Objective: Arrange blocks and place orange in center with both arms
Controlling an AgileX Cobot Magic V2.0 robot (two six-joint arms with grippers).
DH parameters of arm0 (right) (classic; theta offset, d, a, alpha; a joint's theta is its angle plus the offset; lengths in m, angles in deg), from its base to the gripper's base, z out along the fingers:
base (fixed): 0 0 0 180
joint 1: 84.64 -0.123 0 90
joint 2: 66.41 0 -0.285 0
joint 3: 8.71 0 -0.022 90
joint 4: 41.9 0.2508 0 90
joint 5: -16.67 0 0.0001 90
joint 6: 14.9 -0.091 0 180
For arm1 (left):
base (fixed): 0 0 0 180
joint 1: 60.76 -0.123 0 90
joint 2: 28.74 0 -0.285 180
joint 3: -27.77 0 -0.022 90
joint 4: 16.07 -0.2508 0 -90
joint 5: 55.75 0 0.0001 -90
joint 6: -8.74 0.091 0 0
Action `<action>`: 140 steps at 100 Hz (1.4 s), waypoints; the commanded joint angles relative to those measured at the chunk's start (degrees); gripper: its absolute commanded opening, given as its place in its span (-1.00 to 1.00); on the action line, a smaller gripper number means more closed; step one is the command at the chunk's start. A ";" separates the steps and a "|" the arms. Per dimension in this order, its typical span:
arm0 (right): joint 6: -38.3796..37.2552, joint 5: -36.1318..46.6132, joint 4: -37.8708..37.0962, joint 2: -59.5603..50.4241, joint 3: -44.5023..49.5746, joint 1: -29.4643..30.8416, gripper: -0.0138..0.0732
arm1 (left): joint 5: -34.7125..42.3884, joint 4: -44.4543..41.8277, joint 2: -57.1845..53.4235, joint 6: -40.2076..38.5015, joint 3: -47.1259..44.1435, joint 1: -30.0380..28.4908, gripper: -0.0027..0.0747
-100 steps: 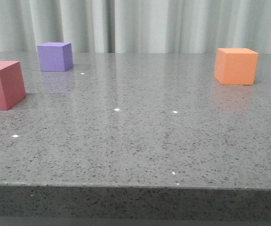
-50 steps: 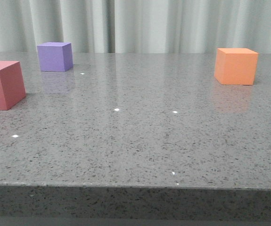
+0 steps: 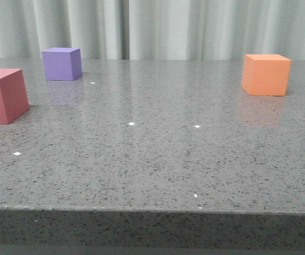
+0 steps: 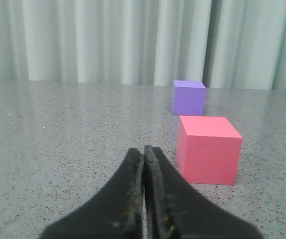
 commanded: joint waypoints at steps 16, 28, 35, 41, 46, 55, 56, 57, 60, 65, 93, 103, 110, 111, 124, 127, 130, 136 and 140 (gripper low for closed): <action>0.28 -2.27 0.14 0.80 -1.83 0.35 0.34 | 4.18 0.02 -1.79 -0.05 -2.44 0.07 -0.98; 0.28 -2.53 0.89 0.80 -1.83 0.35 0.85 | 4.18 0.02 -1.79 -0.05 -2.44 0.07 -0.98; 0.28 -2.11 2.75 0.80 -1.83 0.35 0.81 | 4.18 0.02 -1.79 -0.05 -2.44 0.07 -0.98; 0.28 -1.37 3.62 0.91 -1.98 0.35 0.80 | 4.18 0.02 -1.79 -0.05 -2.44 0.07 -0.98; 0.36 -0.85 3.68 1.69 -2.45 0.30 0.80 | 4.18 0.02 -1.79 -0.05 -2.44 0.07 -0.98; 0.35 -0.42 3.62 5.03 -4.73 0.30 0.80 | 4.18 0.02 -1.79 -0.05 -2.44 0.07 -0.98; 0.35 -0.38 3.62 5.81 -5.24 0.30 0.80 | 4.18 0.02 -1.79 -0.05 -2.44 0.07 -0.98; 0.35 -0.30 3.62 6.24 -5.49 0.30 0.80 | 4.18 0.02 -1.79 -0.05 -2.44 0.07 -0.98; 0.50 -0.25 3.62 8.09 -6.63 0.22 0.80 | 4.18 0.02 -1.79 -0.05 -2.44 0.07 -0.98; 0.56 -0.25 3.58 11.57 -8.97 0.19 0.80 | 4.18 0.02 -1.79 -0.05 -2.44 0.07 -0.98; 0.56 1.58 3.51 32.23 -24.36 -0.06 0.80 | 4.18 0.02 -1.79 -0.05 -2.44 0.07 -0.98; 0.56 2.00 2.94 39.05 -30.25 -0.86 0.80 | 4.18 0.02 -1.79 -0.05 -2.44 0.07 -0.98; 0.56 1.81 2.51 43.15 -34.19 -1.74 0.80 | 4.18 0.02 -1.79 -0.05 -2.44 0.07 -0.98; 0.56 1.76 2.51 43.53 -34.57 -1.93 0.80 | 4.18 0.02 -1.79 -0.05 -2.44 0.07 -0.98; 0.56 1.88 1.49 49.89 -41.08 -3.30 0.80 | 4.18 0.02 -1.79 -0.05 -2.44 0.07 -0.98; 0.56 1.81 1.18 51.13 -42.32 -3.30 0.80 | 4.18 0.02 -1.79 -0.05 -2.44 0.07 -0.98; 0.56 1.81 0.71 52.30 -43.47 -3.30 0.80 | 4.18 0.02 -1.79 -0.05 -2.44 0.07 -0.98; 0.56 1.87 -0.41 54.74 -45.61 -3.30 0.80 | 4.18 0.02 -1.79 -0.05 -2.44 0.07 -0.98; 0.56 1.87 -1.12 56.08 -46.95 -3.30 0.80 | 4.18 0.02 -1.79 -0.05 -2.44 0.07 -0.98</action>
